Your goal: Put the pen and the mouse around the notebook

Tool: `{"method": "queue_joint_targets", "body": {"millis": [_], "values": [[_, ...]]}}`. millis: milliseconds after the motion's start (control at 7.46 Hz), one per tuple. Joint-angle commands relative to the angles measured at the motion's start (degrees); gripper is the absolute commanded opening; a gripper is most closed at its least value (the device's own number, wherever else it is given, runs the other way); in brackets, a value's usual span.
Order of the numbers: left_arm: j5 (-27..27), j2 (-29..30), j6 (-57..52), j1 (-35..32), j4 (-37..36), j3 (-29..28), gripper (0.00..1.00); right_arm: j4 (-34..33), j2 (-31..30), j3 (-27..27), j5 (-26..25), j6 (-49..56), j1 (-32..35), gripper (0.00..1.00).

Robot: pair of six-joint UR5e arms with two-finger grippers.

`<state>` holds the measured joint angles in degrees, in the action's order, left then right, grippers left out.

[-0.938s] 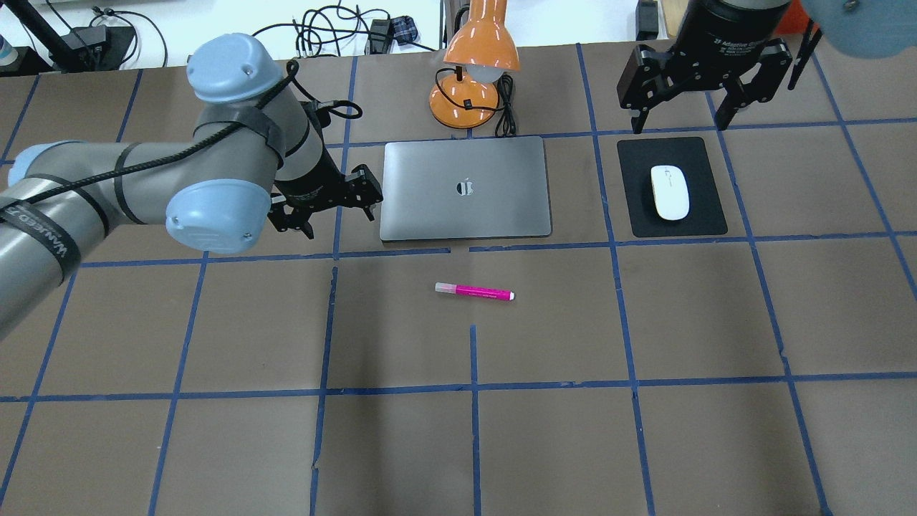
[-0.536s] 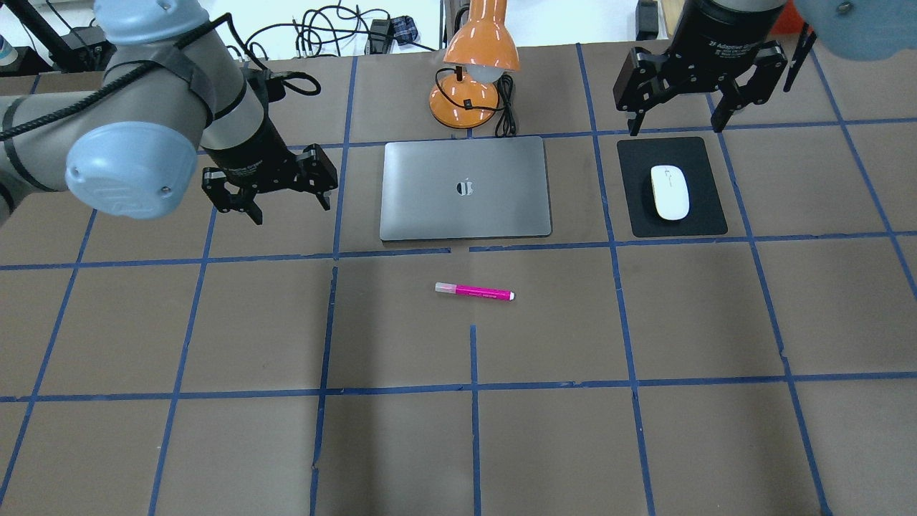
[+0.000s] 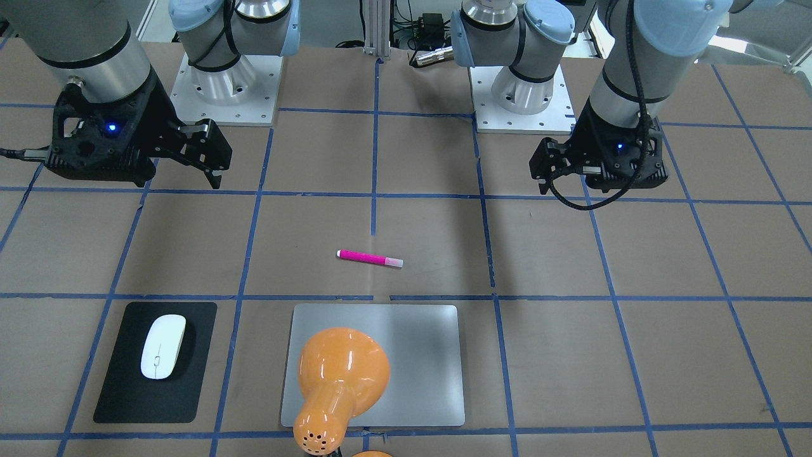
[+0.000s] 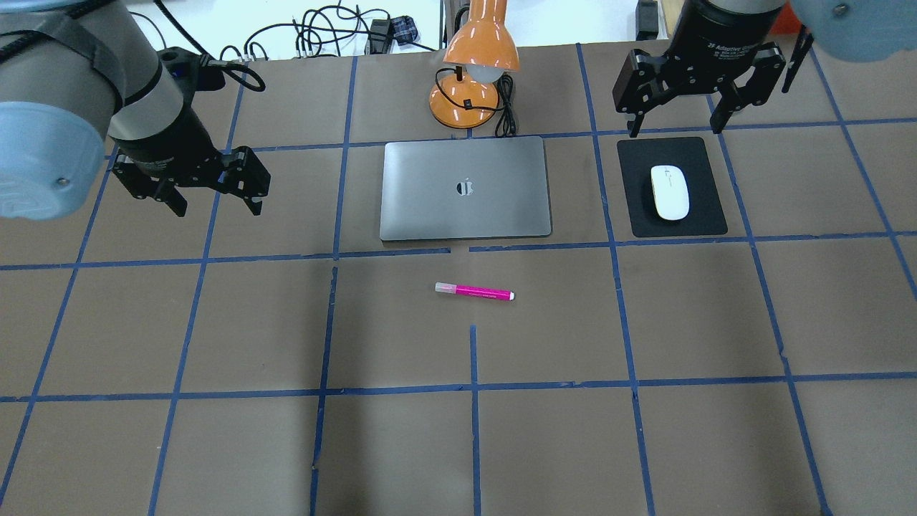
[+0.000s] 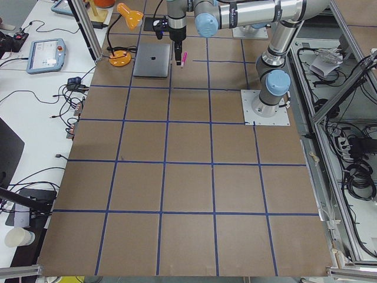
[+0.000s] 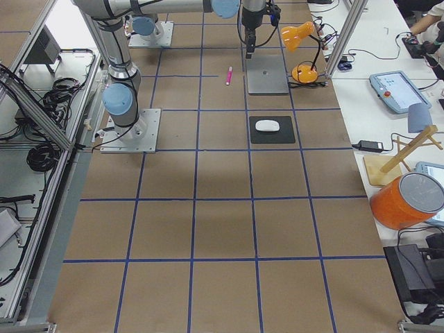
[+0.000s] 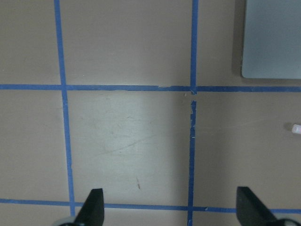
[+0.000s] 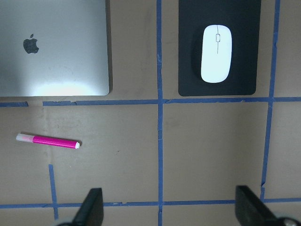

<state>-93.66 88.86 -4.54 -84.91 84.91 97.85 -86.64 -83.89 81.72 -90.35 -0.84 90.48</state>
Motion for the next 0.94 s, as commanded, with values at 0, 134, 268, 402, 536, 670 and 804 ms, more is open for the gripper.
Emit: {"method": "queue_joint_targets", "body": {"millis": [0,134,268,402,536,670,804], "values": [[4.5,-1.8,4.6,0.4,3.8,-0.3,1.00,0.1,0.0,0.0,0.0,0.0,0.0,1.00],[5.5,-1.4,5.7,0.2,3.7,-0.5,1.00,0.0,0.0,0.0,0.0,0.0,0.0,1.00],[5.4,-1.1,4.7,-0.2,3.4,-0.4,1.00,0.1,0.0,0.0,0.1,0.0,0.0,1.00],[5.3,-1.8,4.7,-0.2,3.3,-0.5,1.00,0.1,-0.1,0.0,0.1,0.0,0.0,1.00],[3.8,-1.5,4.7,-0.3,3.7,-0.2,1.00,0.1,-0.1,0.1,0.0,0.0,0.0,1.00],[3.2,-1.6,5.3,-1.5,3.4,-0.3,1.00,0.1,-0.1,0.0,0.0,0.0,0.0,1.00],[3.1,-1.6,4.8,-1.8,3.3,0.2,1.00,0.2,-0.1,0.1,0.0,0.0,0.0,1.00]]}}
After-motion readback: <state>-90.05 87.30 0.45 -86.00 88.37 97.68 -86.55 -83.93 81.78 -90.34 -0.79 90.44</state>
